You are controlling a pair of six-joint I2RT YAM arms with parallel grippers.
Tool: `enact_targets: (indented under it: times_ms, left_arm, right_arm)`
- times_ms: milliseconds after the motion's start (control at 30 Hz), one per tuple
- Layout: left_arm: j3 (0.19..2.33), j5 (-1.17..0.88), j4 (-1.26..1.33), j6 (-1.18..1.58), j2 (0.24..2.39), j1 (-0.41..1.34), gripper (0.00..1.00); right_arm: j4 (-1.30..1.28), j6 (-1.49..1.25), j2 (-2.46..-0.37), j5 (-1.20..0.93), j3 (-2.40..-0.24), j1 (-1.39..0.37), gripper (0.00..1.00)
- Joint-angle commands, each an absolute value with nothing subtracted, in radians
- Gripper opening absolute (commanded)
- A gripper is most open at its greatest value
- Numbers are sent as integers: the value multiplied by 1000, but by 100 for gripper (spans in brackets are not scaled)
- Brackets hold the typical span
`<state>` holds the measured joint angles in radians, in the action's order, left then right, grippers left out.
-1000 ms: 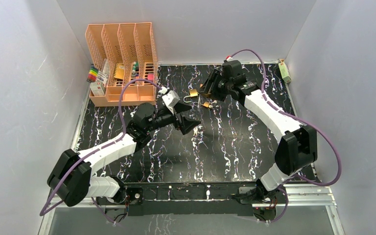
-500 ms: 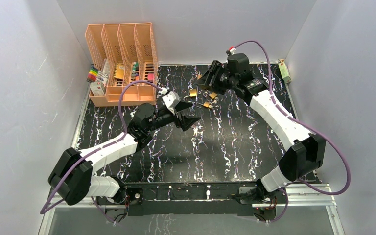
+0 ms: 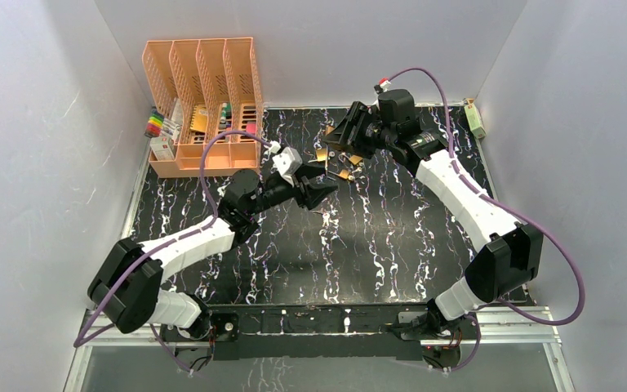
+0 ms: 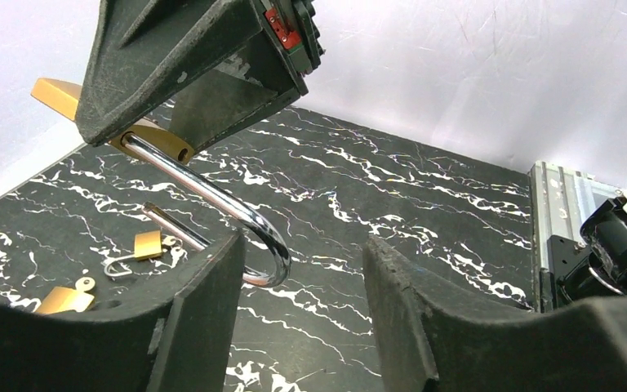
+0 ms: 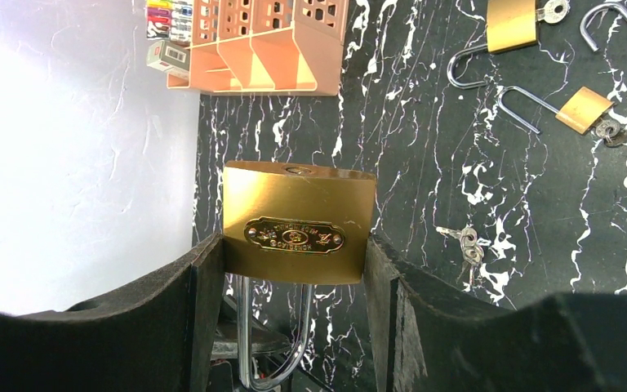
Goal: Lock with the key
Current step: Pick up the lock from the center of the board.
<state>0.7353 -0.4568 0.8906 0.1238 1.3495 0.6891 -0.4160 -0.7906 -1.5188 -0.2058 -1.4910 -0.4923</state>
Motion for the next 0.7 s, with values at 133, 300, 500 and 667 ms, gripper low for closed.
enact_targets:
  times_ms: [133,300,500,667]
  left_arm:
    - [813,-500,949,134,1377,691,0]
    - [843,-589,921,186,1400,690,0]
    - [850,-597,923,223,1343,684,0]
    - [880,-660,947,306,1307,648,0]
  right_arm:
    - [-324,-799,-1442,-239,-1555,-497,0]
    - [-325,-785,-1432,-236,-1570,-497,0]
    - [-311,-749,-1390,-193,-1549,-496,0]
    - [-151,-741,-1322,-230,-1435,-496,5]
